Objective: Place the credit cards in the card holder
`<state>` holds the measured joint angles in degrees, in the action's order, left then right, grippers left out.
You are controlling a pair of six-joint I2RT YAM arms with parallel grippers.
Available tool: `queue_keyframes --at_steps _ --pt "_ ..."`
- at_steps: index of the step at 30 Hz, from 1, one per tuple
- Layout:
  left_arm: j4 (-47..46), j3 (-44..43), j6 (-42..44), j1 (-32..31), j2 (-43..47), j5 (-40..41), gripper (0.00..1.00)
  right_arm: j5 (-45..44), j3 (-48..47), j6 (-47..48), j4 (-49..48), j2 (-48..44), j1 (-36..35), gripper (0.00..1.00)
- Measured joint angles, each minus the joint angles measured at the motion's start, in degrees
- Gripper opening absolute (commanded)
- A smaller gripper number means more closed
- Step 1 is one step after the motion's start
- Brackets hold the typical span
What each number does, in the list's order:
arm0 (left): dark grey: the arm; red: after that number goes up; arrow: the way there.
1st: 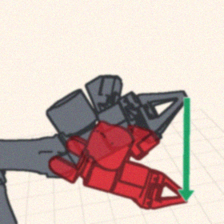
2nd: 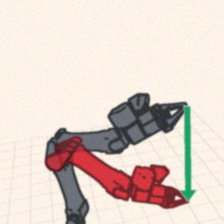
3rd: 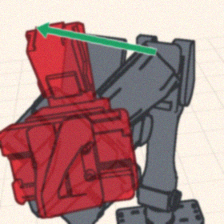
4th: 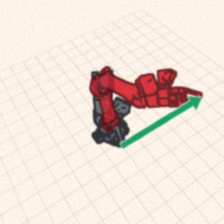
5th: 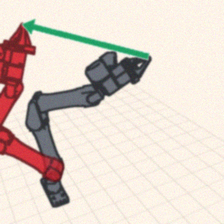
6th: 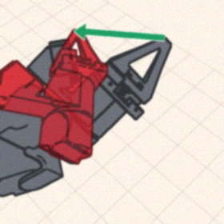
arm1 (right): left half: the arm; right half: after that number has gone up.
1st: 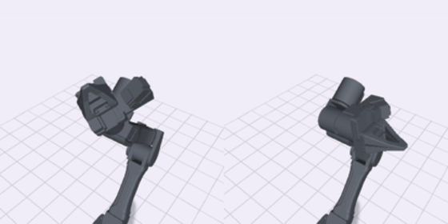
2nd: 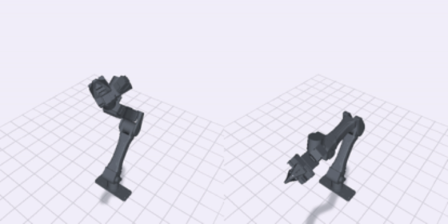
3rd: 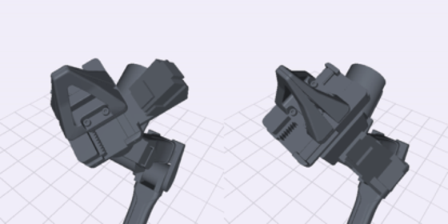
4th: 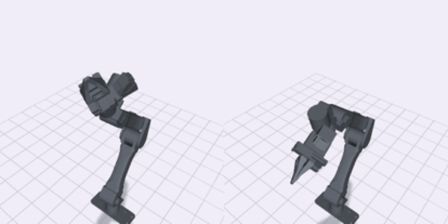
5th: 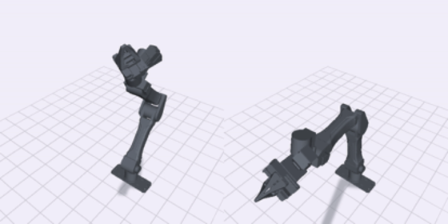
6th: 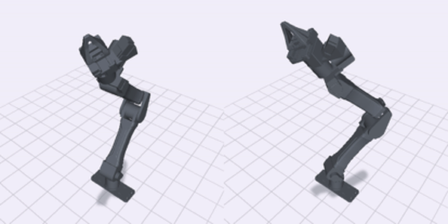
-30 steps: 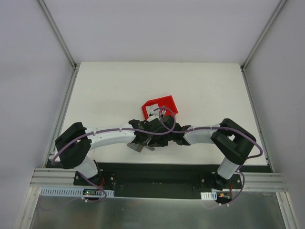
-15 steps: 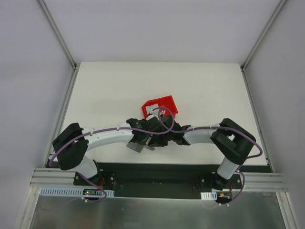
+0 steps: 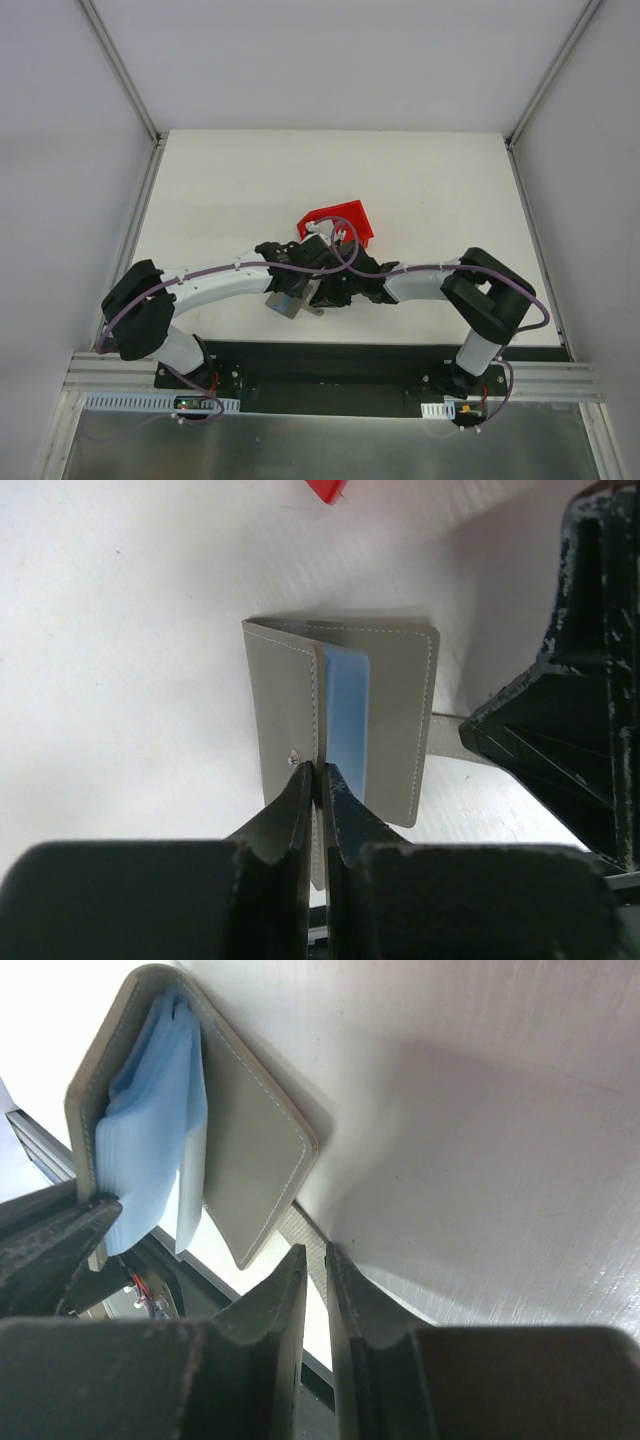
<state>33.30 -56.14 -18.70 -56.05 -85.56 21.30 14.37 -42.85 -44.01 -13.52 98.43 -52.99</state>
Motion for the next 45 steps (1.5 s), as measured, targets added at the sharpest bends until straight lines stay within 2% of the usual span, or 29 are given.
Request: queue_keyframes --at_steps 9,10,11,13,26,33,37,45 --pt "-0.9 0.2 0.1 2.7 0.2 -1.7 0.0 0.0 -0.3 0.1 -0.2 0.3 -0.1 0.17" --pt "-1.2 0.4 0.1 3.1 0.2 -2.1 0.11 0.0 -0.3 0.1 -0.2 0.4 -0.1 0.17" --pt "-1.4 0.5 0.1 3.4 0.3 -2.8 0.13 0.0 -0.3 0.1 -0.2 0.4 -0.1 0.17" --pt "-1.6 0.6 0.2 4.0 0.5 -3.5 0.0 0.0 -0.4 0.1 -0.2 0.4 -0.1 0.18" --pt "-3.5 2.6 0.2 8.9 3.2 -8.4 0.0 0.0 -0.7 0.3 0.3 0.4 -0.1 0.17" --pt "-6.1 5.7 -0.2 19.2 8.1 -19.4 0.0 -1.2 -1.1 2.2 1.8 -0.3 -0.5 0.2" --pt "-9.0 8.0 -2.3 23.5 9.7 -27.1 0.0 -3.5 -1.1 5.0 7.1 -3.3 -0.5 0.24" --pt "-15.3 12.4 -8.7 23.9 10.0 -35.8 0.0 -7.4 -1.7 9.4 17.5 -12.4 -0.4 0.27"
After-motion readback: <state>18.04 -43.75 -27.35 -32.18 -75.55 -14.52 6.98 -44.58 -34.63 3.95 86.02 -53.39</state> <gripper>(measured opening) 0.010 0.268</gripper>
